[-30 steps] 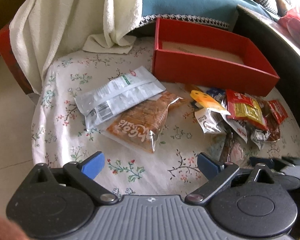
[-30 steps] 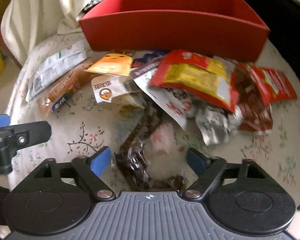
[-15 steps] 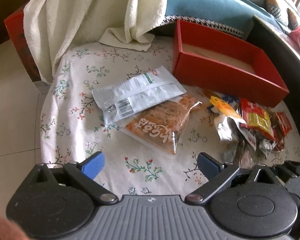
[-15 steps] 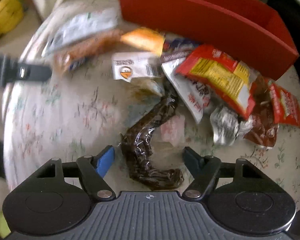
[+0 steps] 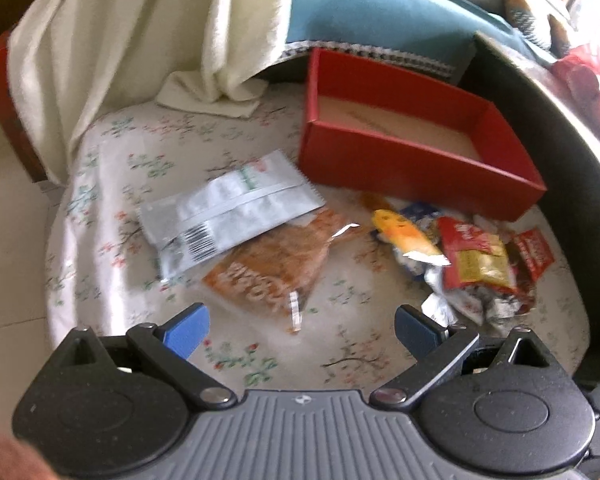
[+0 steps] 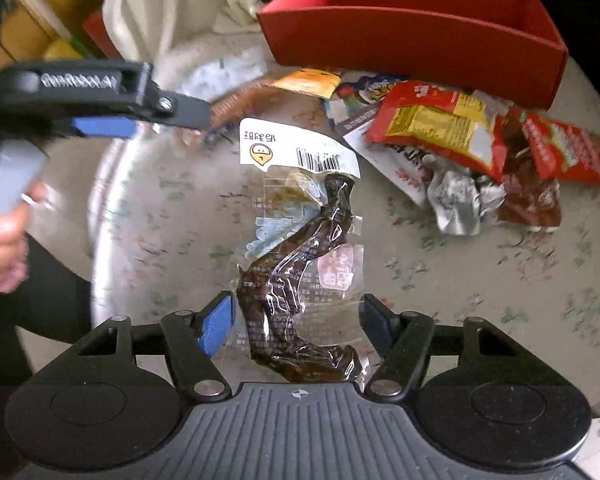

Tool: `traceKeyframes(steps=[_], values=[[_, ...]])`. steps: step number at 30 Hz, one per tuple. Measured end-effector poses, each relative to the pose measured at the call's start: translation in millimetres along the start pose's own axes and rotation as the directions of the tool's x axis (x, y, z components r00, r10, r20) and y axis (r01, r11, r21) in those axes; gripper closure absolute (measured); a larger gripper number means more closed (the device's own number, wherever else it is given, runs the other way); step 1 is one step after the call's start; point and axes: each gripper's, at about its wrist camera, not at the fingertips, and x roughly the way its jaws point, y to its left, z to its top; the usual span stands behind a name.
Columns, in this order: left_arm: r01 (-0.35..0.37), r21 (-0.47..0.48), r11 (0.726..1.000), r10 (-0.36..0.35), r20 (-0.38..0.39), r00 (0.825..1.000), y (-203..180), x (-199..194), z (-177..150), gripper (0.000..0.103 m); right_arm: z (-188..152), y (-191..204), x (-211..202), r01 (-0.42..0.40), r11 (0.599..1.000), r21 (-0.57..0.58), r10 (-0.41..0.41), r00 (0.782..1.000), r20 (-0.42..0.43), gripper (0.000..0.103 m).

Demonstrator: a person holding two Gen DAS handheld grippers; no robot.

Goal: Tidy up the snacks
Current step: 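Grasp the white-green sachet with the left tool while the right tool holds the meat-stick bag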

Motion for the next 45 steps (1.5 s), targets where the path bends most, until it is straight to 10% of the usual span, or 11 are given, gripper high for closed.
traceKeyframes(steps=[15,25,31,35,39,42,45], values=[[-0.136,0.238,0.962,0.130,0.040,0.991,0,32,57,0.010,-3,-16,-7,-0.007,1.000,0.017,0.006,0.999,0.053,0.027],[0.005,0.606,0.795,0.076,-0.109,0.991,24,80,80,0.009,2,-20,15,-0.044,0.997,0.060,0.045,0.999,-0.026,0.026],[0.156,0.496,0.854,-0.057,-0.210,0.976,47,108,89,0.004,11,-19,30,-0.028,0.997,0.075,0.033,0.997,-0.066,0.025],[0.151,0.603,0.784,-0.031,-0.205,0.978,28,105,56,0.004,13,-18,33,-0.019,0.997,0.076,0.024,0.997,-0.074,0.025],[0.101,0.595,0.797,-0.004,-0.162,0.987,12,99,34,0.005,10,-13,32,-0.002,0.998,0.064,0.006,0.998,-0.069,0.025],[0.031,0.578,0.815,0.054,-0.128,0.990,0,92,27,0.018,9,-11,32,0.008,0.997,0.071,-0.004,0.998,-0.063,0.025],[-0.008,0.462,0.887,0.081,-0.140,0.987,2,90,36,0.055,6,-8,25,0.025,0.998,0.052,-0.023,0.999,-0.044,0.025]])
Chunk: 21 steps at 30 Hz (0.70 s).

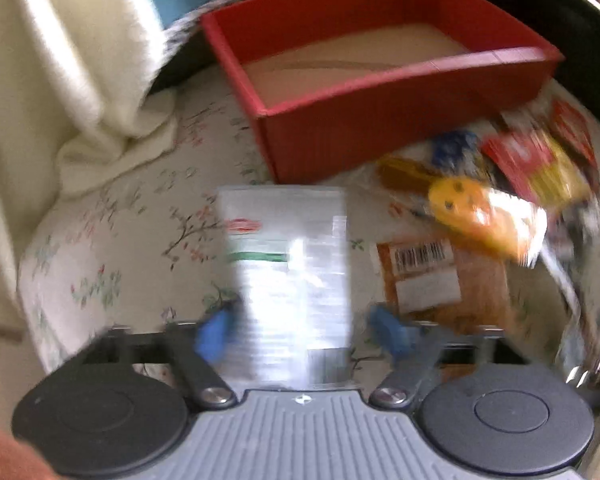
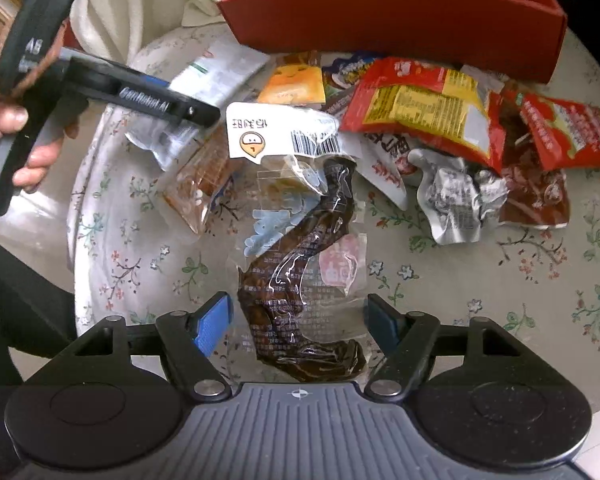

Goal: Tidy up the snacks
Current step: 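Grasp the white-green sachet with the left tool while the right tool holds the meat-stick bag, then carry both held packets up and over the red box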

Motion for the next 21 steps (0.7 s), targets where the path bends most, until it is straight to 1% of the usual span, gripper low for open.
traceKeyframes(steps=[1,2,4,5,6,10,15,19,21], values=[[-0.013,-0.051,0.999,0.013,0.000,1.000,-1,-3,0,0.060,0,1,0,0.002,1.000,-0.004,-0.002,1.000,0.009,0.025],[-0.047,-0.071,0.996,0.047,0.004,0.999,-4,-4,0,0.061,0,2,-1,0.004,1.000,-0.008,-0.004,1.000,0.018,0.025],[-0.112,-0.077,0.991,0.113,0.015,0.993,-13,-4,-4,0.063,-2,2,-5,0.008,1.000,-0.010,-0.008,0.999,0.033,0.025],[-0.119,-0.080,0.990,0.120,0.011,0.993,-16,-5,-5,0.064,-2,2,-6,0.011,1.000,-0.012,-0.010,0.999,0.041,0.025],[-0.116,-0.088,0.989,0.117,0.010,0.993,-18,-7,-7,0.065,-2,3,-7,0.010,1.000,-0.015,-0.010,0.999,0.047,0.025],[-0.101,-0.112,0.989,0.107,0.052,0.993,-27,-22,-15,0.067,-3,4,-16,0.003,1.000,-0.020,-0.001,0.997,0.074,0.025],[-0.072,-0.151,0.986,0.085,0.084,0.993,-28,-35,-14,0.067,-1,7,-29,-0.024,0.999,-0.027,0.027,0.993,0.111,0.025],[-0.033,-0.191,0.981,0.055,0.108,0.993,-27,-50,-15,0.067,1,9,-42,-0.047,0.999,-0.020,0.050,0.986,0.158,0.025],[-0.020,-0.195,0.981,0.046,0.126,0.991,-28,-57,-13,0.067,3,10,-49,-0.060,0.998,-0.015,0.062,0.980,0.188,0.025]])
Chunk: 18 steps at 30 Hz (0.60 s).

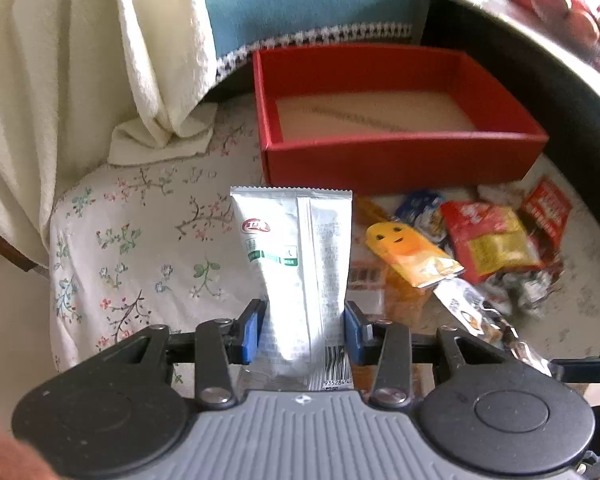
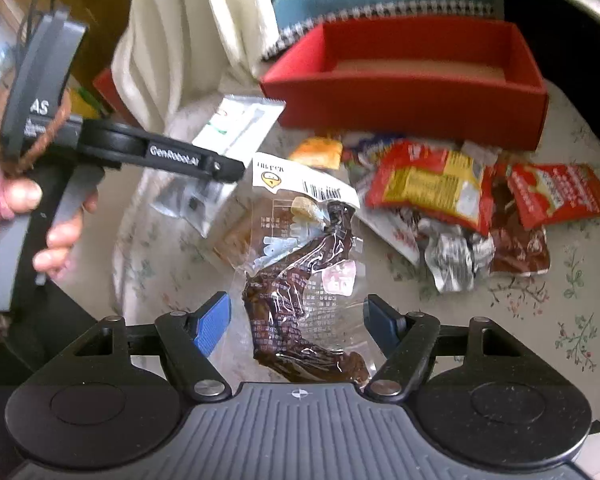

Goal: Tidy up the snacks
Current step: 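Carry both held packets up and over the red box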

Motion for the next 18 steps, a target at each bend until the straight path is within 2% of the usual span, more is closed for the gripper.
traceKeyframes(steps=[5,10,18], values=[[0.038,-0.017,0.999,-0.037,0.046,0.998,-3,-15,6,0.067,9,-4,-18,-0.009,0.999,0.033,0.007,0.996,0.085,0.025],[0.069,-0.034,0.997,-0.067,0.062,0.996,-7,-19,16,0.067,25,-20,-29,0.015,0.994,0.106,-0.032,0.986,0.164,0.025],[0.096,-0.015,0.995,-0.094,0.096,0.991,-20,-19,35,0.067,45,-26,-34,0.024,0.992,0.125,-0.052,0.973,0.223,0.025]])
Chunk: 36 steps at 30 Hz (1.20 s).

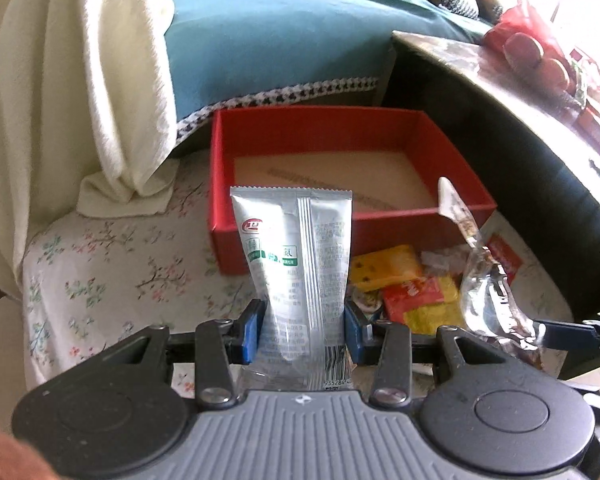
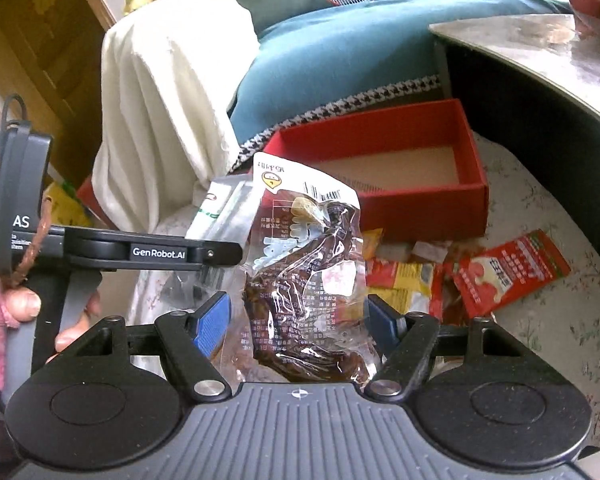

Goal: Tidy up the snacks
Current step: 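Carry both held packets up and over the red box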

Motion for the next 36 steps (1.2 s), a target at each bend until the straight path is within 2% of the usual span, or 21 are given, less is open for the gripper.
traceKeyframes(steps=[8,13,22,26,36], values=[[0.037,-0.005,0.999,-0.037,0.038,0.999,1,-13,7,0.067,3,-1,-15,-0.019,1.000,0.011,0.019,0.999,0.043,0.025],[0.032,-0.012,0.999,-0.032,0.050,0.998,5,-18,5,0.067,9,-2,-18,0.007,1.000,0.016,-0.008,0.998,0.068,0.025],[0.041,-0.042,0.998,-0.037,0.089,0.995,5,-16,32,0.067,54,0,-6,0.039,0.999,0.015,-0.041,0.989,0.139,0.025],[0.032,-0.041,0.999,-0.028,0.097,0.995,3,-8,47,0.067,68,-6,4,0.058,0.998,0.031,-0.062,0.986,0.153,0.025],[0.005,-0.010,1.000,-0.004,0.096,0.995,-14,27,81,0.067,95,-25,40,0.130,0.990,0.051,-0.135,0.983,0.124,0.025]])
